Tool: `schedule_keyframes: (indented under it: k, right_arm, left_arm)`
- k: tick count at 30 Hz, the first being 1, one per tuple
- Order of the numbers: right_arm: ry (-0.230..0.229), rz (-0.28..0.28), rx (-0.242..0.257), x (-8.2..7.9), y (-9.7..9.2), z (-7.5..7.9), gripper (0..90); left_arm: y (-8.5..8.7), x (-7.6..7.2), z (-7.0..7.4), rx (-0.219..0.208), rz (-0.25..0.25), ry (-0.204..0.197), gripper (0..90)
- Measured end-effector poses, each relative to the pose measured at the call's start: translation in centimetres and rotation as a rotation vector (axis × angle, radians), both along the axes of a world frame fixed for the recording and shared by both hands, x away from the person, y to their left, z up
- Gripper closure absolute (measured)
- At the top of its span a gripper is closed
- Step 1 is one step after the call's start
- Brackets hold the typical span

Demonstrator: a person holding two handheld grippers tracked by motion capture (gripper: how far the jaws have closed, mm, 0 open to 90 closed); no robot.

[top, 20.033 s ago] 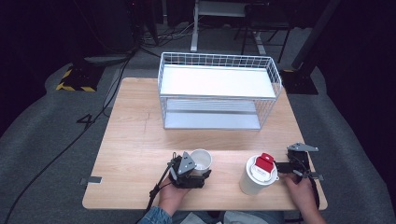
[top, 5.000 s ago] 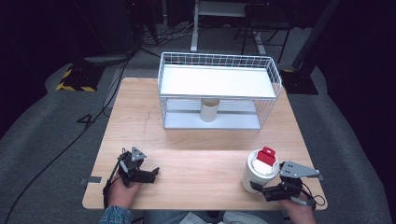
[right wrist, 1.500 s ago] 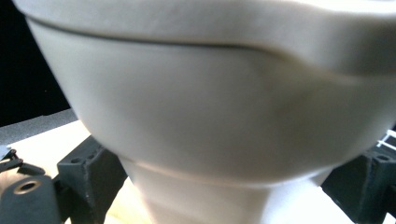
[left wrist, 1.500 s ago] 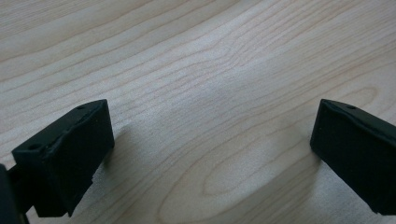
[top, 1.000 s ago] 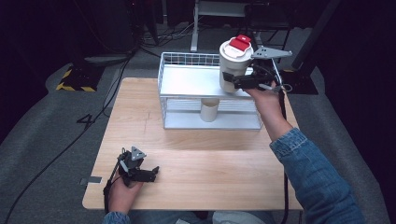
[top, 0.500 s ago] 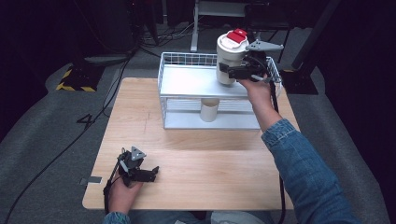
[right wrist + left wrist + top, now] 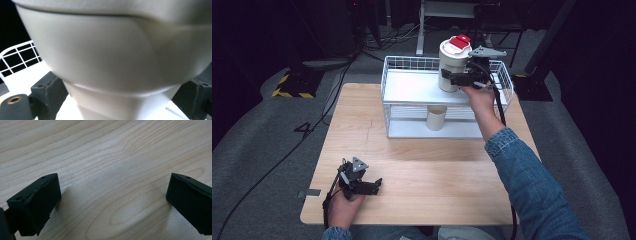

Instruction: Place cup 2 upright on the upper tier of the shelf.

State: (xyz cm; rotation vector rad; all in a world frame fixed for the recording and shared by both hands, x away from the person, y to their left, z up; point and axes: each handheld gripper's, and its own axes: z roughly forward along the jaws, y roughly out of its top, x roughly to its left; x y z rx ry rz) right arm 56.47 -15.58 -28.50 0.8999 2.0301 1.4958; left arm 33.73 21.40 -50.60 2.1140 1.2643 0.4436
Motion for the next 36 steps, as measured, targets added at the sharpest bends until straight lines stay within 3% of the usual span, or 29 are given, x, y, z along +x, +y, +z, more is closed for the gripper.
schedule_keyframes:
  k: [28, 31, 33, 36]
  right_arm:
    - [0.017, 0.033, 0.002, 0.52, -0.31, -0.19, 9.7]
    - [0.016, 0.038, 0.015, 0.58, -0.36, -0.19, 8.2]
    - [-0.01, 0.015, 0.0, 0.45, -0.24, -0.1, 0.9]
    - [-0.013, 0.004, 0.01, 0.3, -0.35, 0.07, 0.0]
  left_arm:
    - [0.0, 0.0, 0.0, 0.0, 0.0, 0.0, 0.2]
    - [0.0, 0.0, 0.0, 0.0, 0.0, 0.0, 0.2]
    - [0.0, 0.0, 0.0, 0.0, 0.0, 0.0, 0.2]
    - [0.0, 0.0, 0.0, 0.0, 0.0, 0.0, 0.2]
